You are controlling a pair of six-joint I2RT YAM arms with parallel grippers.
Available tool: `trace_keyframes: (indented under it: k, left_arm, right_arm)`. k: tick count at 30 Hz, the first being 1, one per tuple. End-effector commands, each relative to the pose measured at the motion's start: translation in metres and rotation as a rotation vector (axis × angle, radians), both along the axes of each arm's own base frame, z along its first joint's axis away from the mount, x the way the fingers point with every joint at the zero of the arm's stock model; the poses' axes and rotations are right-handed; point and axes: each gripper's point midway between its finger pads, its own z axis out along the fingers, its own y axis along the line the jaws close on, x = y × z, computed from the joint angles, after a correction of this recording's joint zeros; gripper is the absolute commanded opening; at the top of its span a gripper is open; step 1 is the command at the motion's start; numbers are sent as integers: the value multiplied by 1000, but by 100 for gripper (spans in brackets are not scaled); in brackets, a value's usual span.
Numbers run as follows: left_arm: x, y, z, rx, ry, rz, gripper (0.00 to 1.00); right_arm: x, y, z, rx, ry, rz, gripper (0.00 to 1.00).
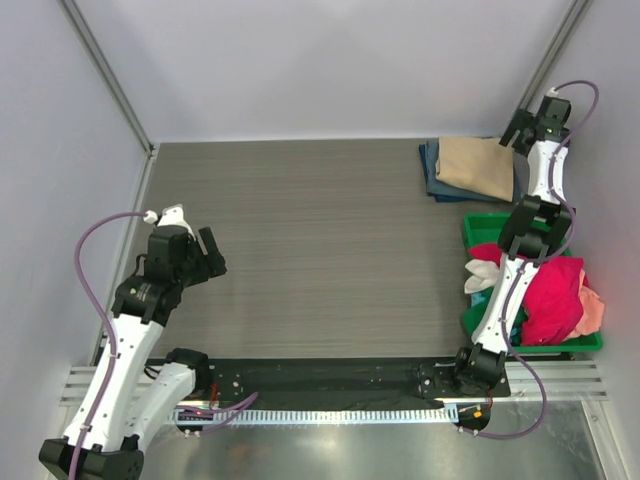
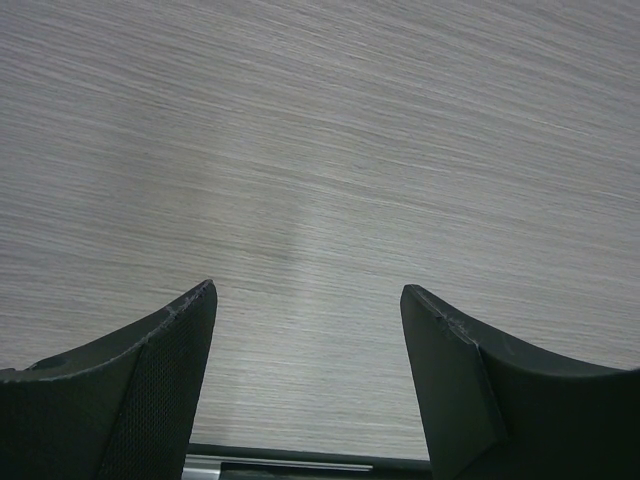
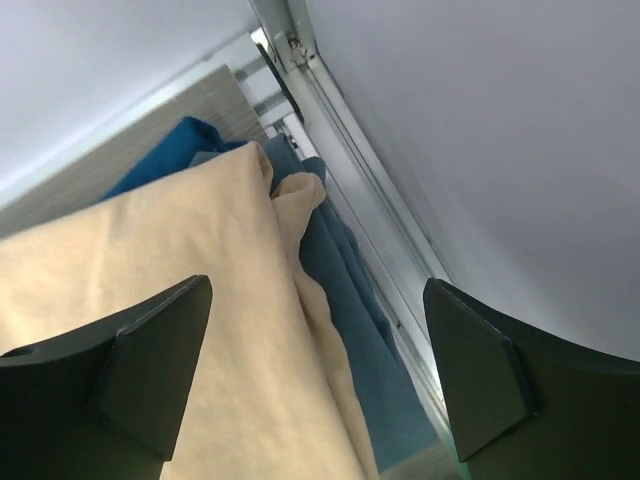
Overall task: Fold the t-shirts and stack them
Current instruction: Neatly place the folded tshirt to the corner, then reset both grippers
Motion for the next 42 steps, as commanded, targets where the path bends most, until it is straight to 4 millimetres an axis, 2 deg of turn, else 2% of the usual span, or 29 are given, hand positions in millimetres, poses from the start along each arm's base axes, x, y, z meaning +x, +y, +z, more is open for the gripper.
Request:
trace_keyframes:
  k: [1,3,4,6,7,8,9,10,11,12,13,14,15,16,17,18,19,20,21,22,24,25,28,31,35,40,42]
  left_arm:
    - [5,-3,14,-23,-66,-6,75]
    - [4,-3,15,-24,-73,-7,75]
    - [4,-4,15,-28,-75,-10,75]
    - [4,-4,17,-31,-83,-13,75]
    - [3,-5,19,-34,-91,-16,75]
    - [2,-5,18,-34,-91,-16,75]
    - [2,-5,19,-37,-95,-18,75]
    - [2,-5,20,-39,-101,-18,75]
    - [2,-6,20,-38,-99,-22,76]
    - [2,-6,21,-40,-102,-24,76]
    - [1,-6,21,-41,-105,-23,76]
    - [1,-6,23,-42,-112,-23,76]
    - [1,-6,24,-44,-116,-26,76]
    - [0,-6,24,-45,-121,-26,76]
    - [-1,-6,25,-47,-128,-29,77]
    - [0,-7,27,-52,-136,-33,77]
    - [-1,-8,27,-56,-137,-40,77]
    - [-1,-9,27,-56,-140,-43,77]
    - [-1,-9,28,-58,-144,-45,78]
    - [-1,-11,28,-63,-142,-52,78]
    - [-1,-12,28,-69,-140,-60,78]
    - [-1,-13,28,-69,-140,-60,78]
    - [-1,-12,28,-67,-139,-57,78]
    - [-1,-10,29,-62,-143,-50,78]
    - [-2,-8,29,-57,-145,-40,78]
    - [-1,-8,28,-57,-140,-39,78]
    - [-1,-8,28,-59,-142,-38,78]
  right_arm:
    - [-8,11,134,16,-272,-23,94]
    - [-10,32,154,76,-318,31,95]
    - [-18,40,179,80,-359,40,95]
    - [-24,67,186,135,-364,84,96]
    - [-37,83,213,137,-405,108,96]
    - [-43,98,192,170,-356,124,96]
    - [-44,130,193,182,-353,177,96]
    - [-51,150,195,177,-349,210,96]
    - [-69,170,187,169,-318,231,96]
    - [-75,217,191,155,-325,308,96]
    - [-84,235,186,118,-311,341,96]
    - [-106,257,178,114,-293,372,96]
    - [-114,282,178,114,-312,418,96]
    - [-128,319,174,146,-313,480,96]
    - [-147,333,142,172,-258,499,96]
    - [-163,347,161,191,-339,534,96]
    - [-188,373,124,218,-278,593,96]
    - [-197,383,124,244,-317,597,97]
    - [-214,387,132,241,-361,599,99]
    - [-230,388,99,245,-304,598,100]
    - [-255,399,84,298,-260,581,100]
    - [-268,400,63,330,-199,577,100]
    - [-313,422,31,486,-82,674,100]
    - [-339,429,13,573,-29,679,100]
    - [-357,427,16,605,-39,694,100]
    - [-360,415,35,578,-116,671,100]
    - [-362,412,34,573,-110,659,100]
